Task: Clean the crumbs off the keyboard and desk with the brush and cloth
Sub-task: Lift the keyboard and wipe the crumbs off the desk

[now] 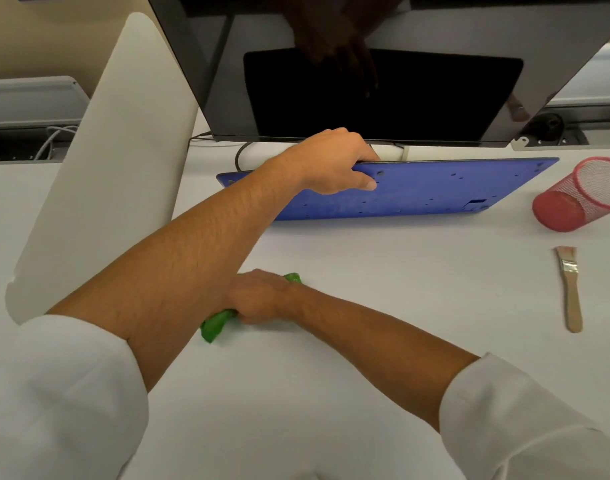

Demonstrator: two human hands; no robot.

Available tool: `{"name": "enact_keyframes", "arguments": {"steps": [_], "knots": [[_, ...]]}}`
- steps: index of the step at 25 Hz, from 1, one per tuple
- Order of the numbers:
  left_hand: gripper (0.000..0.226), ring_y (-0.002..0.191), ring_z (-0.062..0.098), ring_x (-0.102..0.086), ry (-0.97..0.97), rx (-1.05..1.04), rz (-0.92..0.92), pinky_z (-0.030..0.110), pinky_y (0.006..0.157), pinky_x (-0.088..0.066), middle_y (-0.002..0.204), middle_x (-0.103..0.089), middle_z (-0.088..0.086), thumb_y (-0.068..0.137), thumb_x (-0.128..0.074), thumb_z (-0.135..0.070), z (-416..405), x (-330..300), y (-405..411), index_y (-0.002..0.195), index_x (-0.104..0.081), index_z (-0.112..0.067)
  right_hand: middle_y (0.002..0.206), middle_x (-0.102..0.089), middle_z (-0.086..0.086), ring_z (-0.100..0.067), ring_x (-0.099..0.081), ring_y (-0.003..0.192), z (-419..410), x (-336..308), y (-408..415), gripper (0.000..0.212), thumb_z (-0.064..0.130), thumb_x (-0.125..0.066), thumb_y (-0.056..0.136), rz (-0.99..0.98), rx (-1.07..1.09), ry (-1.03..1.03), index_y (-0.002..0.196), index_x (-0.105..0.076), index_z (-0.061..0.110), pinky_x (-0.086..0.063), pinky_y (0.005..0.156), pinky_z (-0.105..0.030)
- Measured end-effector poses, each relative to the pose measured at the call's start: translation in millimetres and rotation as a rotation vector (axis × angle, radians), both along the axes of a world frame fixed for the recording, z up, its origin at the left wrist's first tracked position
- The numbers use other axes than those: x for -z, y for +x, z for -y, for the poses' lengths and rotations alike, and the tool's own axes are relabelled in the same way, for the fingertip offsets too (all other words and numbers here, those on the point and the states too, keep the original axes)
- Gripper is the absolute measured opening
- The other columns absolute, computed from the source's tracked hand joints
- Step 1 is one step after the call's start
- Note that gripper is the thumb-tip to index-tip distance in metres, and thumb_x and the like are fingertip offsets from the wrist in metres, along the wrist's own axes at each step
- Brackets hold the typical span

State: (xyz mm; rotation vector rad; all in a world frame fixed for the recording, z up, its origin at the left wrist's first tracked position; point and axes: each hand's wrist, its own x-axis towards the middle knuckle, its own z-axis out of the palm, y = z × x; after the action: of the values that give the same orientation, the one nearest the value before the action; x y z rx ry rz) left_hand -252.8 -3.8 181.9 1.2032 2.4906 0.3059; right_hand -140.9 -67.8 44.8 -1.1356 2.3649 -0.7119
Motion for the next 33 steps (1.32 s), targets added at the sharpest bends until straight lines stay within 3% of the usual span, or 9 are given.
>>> {"name": "enact_keyframes", "arguments": {"steps": [4, 9, 12, 15, 17, 22, 30, 33], "knots": [[0.026, 0.082, 0.016, -0.060, -0.008, -0.004, -0.009, 0.020, 0.061, -0.039, 0.095, -0.070, 0.001, 0.096, -0.059, -0.038, -1, -1, 2, 0.109, -0.071, -0.018, 0.101, -0.068, -0.010, -0.031, -0.065, 0.091, -24, 11, 38, 0.020, 0.013, -0.068, 0.087, 0.006, -0.073, 0.002, 0.107, -0.070, 0.015, -0.051, 0.073, -0.040], [0.028, 0.086, 0.018, -0.063, -0.014, -0.014, -0.002, 0.027, 0.072, -0.047, 0.097, -0.071, 0.002, 0.097, -0.058, -0.037, -2, -1, 8, 0.113, -0.070, -0.017, 0.083, -0.060, -0.004, -0.021, -0.053, 0.073, -50, 3, 52, 0.016, 0.010, -0.068, 0.086, 0.091, -0.035, 0.036, 0.102, -0.071, 0.013, -0.056, 0.074, -0.044], [0.025, 0.080, 0.018, -0.060, -0.013, -0.008, -0.013, 0.021, 0.062, -0.040, 0.091, -0.070, 0.002, 0.097, -0.058, -0.037, 1, -3, 10, 0.108, -0.071, -0.018, 0.099, -0.069, -0.005, -0.022, -0.062, 0.087, -69, -18, 15, 0.024, 0.006, -0.063, 0.088, 0.114, 0.143, -0.049, 0.108, -0.073, 0.015, -0.051, 0.081, -0.036], [0.026, 0.083, 0.020, -0.062, -0.010, 0.005, -0.028, 0.028, 0.067, -0.045, 0.094, -0.071, 0.002, 0.097, -0.057, -0.037, 3, -5, 13, 0.112, -0.071, -0.019, 0.114, -0.067, 0.000, -0.021, -0.061, 0.105, -93, -17, -28, 0.040, 0.003, -0.059, 0.086, 0.000, 0.313, -0.027, 0.118, -0.072, 0.023, -0.048, 0.089, -0.033], [0.029, 0.087, 0.019, -0.062, -0.009, 0.010, -0.035, 0.028, 0.073, -0.045, 0.100, -0.071, 0.000, 0.099, -0.056, -0.036, 3, -6, 16, 0.119, -0.069, -0.020, 0.121, -0.063, -0.001, -0.024, -0.058, 0.111, -102, -6, -33, 0.045, 0.004, -0.058, 0.087, -0.009, 0.318, 0.058, 0.124, -0.069, 0.026, -0.048, 0.094, -0.039], [0.029, 0.087, 0.021, -0.064, -0.023, -0.004, -0.034, 0.039, 0.080, -0.053, 0.098, -0.071, 0.003, 0.097, -0.058, -0.038, 4, -4, 14, 0.113, -0.070, -0.017, 0.123, -0.058, -0.002, -0.026, -0.054, 0.110, -89, 6, 11, 0.045, 0.002, -0.057, 0.088, 0.008, 0.267, 0.055, 0.125, -0.067, 0.025, -0.047, 0.089, -0.041], [0.030, 0.092, 0.022, -0.061, -0.024, -0.023, -0.038, 0.035, 0.077, -0.049, 0.104, -0.070, 0.002, 0.097, -0.055, -0.040, 8, 3, 30, 0.114, -0.068, -0.019, 0.121, -0.062, -0.004, -0.028, -0.056, 0.110, -99, -4, 82, 0.046, -0.001, -0.063, 0.083, 0.067, 0.154, 0.020, 0.122, -0.069, 0.022, -0.049, 0.092, -0.048], [0.033, 0.100, 0.022, -0.061, 0.000, -0.016, -0.039, 0.041, 0.088, -0.050, 0.115, -0.069, 0.000, 0.097, -0.056, -0.042, 14, 8, 45, 0.124, -0.064, -0.025, 0.118, -0.066, 0.000, -0.025, -0.060, 0.105, -126, -24, 74, 0.051, -0.004, -0.063, 0.080, -0.069, 0.317, -0.052, 0.123, -0.070, 0.023, -0.052, 0.083, -0.039]]}}
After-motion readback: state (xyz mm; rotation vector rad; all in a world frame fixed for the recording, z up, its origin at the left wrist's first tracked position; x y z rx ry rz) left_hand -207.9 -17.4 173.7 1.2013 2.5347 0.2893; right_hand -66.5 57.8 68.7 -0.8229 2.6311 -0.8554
